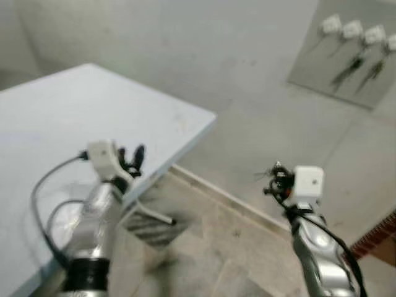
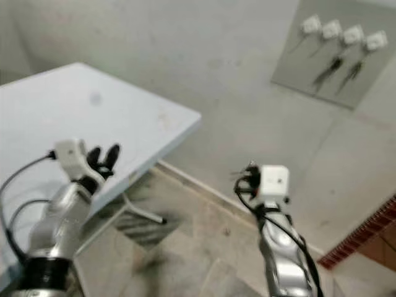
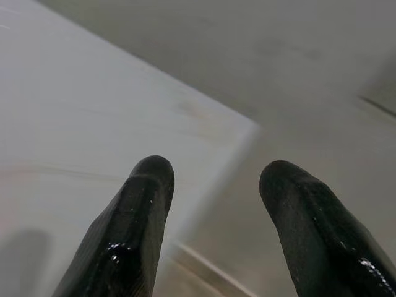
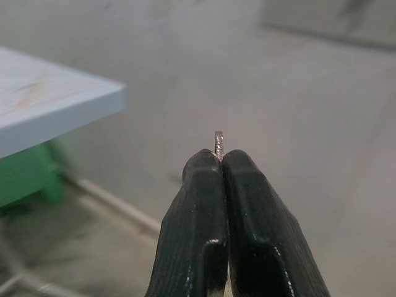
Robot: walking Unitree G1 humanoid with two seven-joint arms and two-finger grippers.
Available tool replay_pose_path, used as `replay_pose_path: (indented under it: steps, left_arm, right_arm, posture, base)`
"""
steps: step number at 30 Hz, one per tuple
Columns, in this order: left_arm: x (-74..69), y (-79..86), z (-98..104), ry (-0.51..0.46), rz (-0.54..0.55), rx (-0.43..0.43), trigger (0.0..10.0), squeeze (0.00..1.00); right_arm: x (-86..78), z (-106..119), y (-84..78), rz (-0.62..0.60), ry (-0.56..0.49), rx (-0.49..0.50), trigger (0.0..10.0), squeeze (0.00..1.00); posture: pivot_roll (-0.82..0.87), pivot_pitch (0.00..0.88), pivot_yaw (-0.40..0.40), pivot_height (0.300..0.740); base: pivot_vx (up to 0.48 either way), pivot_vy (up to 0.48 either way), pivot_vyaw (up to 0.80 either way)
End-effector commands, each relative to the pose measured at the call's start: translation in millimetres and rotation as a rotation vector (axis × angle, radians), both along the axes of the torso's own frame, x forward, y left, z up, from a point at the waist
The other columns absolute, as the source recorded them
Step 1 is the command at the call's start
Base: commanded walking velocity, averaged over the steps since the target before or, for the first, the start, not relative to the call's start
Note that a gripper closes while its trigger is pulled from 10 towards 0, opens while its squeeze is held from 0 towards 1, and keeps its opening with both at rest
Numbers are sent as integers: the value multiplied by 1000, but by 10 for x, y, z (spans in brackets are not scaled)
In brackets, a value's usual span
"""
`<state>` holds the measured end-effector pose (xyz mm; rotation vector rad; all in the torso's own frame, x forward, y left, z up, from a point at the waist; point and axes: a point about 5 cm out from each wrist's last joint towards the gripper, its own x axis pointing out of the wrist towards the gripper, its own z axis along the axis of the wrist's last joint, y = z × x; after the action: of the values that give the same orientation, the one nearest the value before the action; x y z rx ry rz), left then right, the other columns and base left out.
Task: Hang keys on a hook
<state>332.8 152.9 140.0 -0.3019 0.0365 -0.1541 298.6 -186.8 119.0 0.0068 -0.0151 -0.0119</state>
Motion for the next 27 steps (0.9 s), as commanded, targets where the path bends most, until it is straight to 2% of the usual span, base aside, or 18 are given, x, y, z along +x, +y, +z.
replay_pose_path:
  steps: [1,10,27]
  left_arm:
    - [25,69,38,1,15,22,10000,0]
    - [70,68,62,14,4,32,10000,0]
    - [124,72,163,-22,32,9,10000,0]
  right_arm:
    - [28,65,29,16,-20,3,10000,0]
    - [42,96,24,16,-26,-8,10000,0]
    - [47,108,7,0,-30,-9,10000,0]
  posture:
    - [14,0,-45,740]
    - [8,0,-41,740]
    - [9,0,-34,740]
  base:
    - [0,0,-738]
    - [0,0,-742]
    - [0,0,-742]
